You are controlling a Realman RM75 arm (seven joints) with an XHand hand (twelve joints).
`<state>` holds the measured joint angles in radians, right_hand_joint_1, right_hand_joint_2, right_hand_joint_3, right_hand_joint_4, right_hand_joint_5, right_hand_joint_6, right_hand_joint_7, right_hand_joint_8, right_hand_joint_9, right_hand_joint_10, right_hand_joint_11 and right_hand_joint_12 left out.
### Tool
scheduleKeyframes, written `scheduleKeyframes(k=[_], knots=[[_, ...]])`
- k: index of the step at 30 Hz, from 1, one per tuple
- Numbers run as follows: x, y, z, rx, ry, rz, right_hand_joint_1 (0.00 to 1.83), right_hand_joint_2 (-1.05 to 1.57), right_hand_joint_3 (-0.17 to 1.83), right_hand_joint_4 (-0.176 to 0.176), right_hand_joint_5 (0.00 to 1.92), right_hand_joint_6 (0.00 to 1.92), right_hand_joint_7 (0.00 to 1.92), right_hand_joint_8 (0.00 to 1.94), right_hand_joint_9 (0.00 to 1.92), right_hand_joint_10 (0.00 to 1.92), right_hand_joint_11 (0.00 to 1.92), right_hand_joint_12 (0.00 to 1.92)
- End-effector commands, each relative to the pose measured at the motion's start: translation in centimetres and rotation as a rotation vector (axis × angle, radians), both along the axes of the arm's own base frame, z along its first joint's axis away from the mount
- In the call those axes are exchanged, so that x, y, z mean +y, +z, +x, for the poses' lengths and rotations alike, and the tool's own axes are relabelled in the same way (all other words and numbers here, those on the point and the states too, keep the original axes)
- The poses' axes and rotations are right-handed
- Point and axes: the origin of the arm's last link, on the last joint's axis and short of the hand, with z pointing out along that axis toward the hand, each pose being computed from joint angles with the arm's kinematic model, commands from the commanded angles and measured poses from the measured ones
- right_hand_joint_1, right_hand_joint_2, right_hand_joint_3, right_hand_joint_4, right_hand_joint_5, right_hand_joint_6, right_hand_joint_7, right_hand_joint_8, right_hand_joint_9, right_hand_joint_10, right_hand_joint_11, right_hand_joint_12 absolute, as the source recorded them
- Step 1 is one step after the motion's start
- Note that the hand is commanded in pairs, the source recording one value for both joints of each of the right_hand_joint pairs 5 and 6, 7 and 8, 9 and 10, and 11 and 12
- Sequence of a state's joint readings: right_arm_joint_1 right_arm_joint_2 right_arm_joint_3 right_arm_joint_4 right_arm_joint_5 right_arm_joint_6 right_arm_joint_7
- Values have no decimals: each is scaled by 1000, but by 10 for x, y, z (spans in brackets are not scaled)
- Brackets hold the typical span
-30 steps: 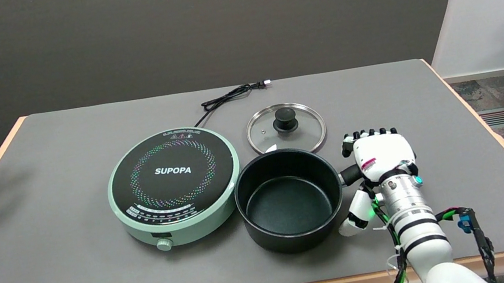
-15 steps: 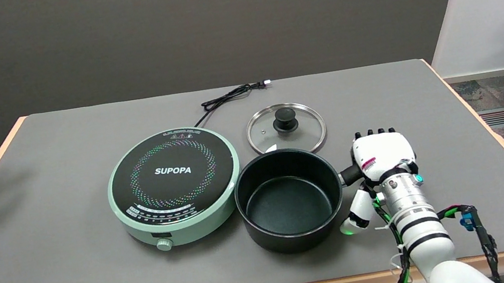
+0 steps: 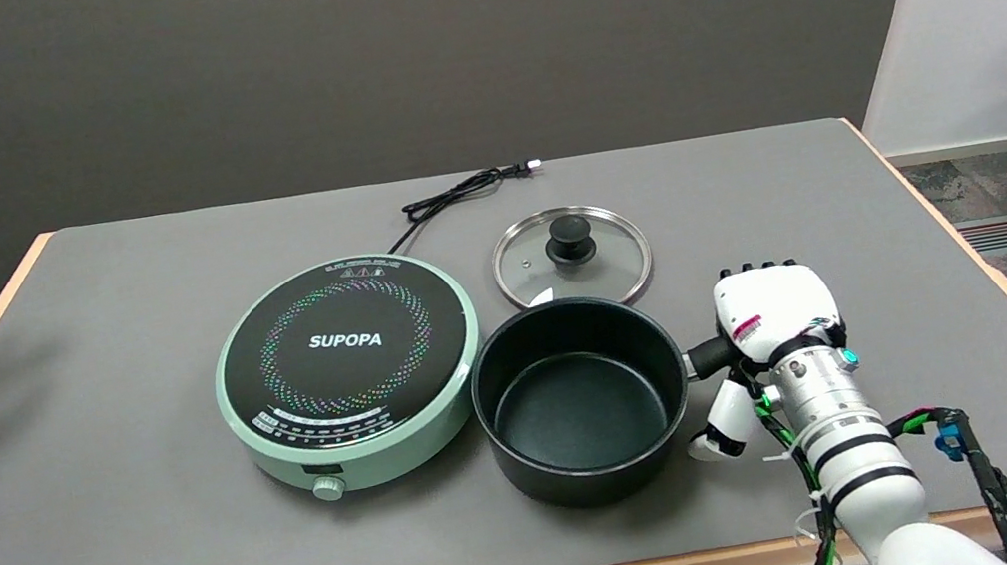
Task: Pick up the pot.
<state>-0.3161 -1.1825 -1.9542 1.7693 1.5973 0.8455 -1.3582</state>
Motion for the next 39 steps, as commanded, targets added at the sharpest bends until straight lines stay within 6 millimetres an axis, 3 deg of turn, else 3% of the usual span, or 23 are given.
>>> scheduleKeyframes(k=[1,11,16,20,30,39], knots=[[5,3,-1,-7,-6,9,1014,-541,968,-91,1544,1544,1544,1544,1544,1544,1544,1544],[3,12,1,-38,16,-8,1048,54,1065,-84,1508,1508,1508,1508,1508,1508,1508,1508],[2,16,2,-76,35,-16,954,355,1401,-87,1519,1519,1519,1519,1519,1519,1519,1519],[0,16,3,-74,41,-13,936,499,1474,-86,1510,1510,1510,1510,1510,1510,1510,1510],[-1,16,3,-87,38,-7,973,522,1654,-84,1445,1445,1445,1445,1445,1445,1445,1445],[0,19,2,-94,45,-6,981,521,1702,-80,1416,1416,1416,1416,1416,1416,1416,1416]])
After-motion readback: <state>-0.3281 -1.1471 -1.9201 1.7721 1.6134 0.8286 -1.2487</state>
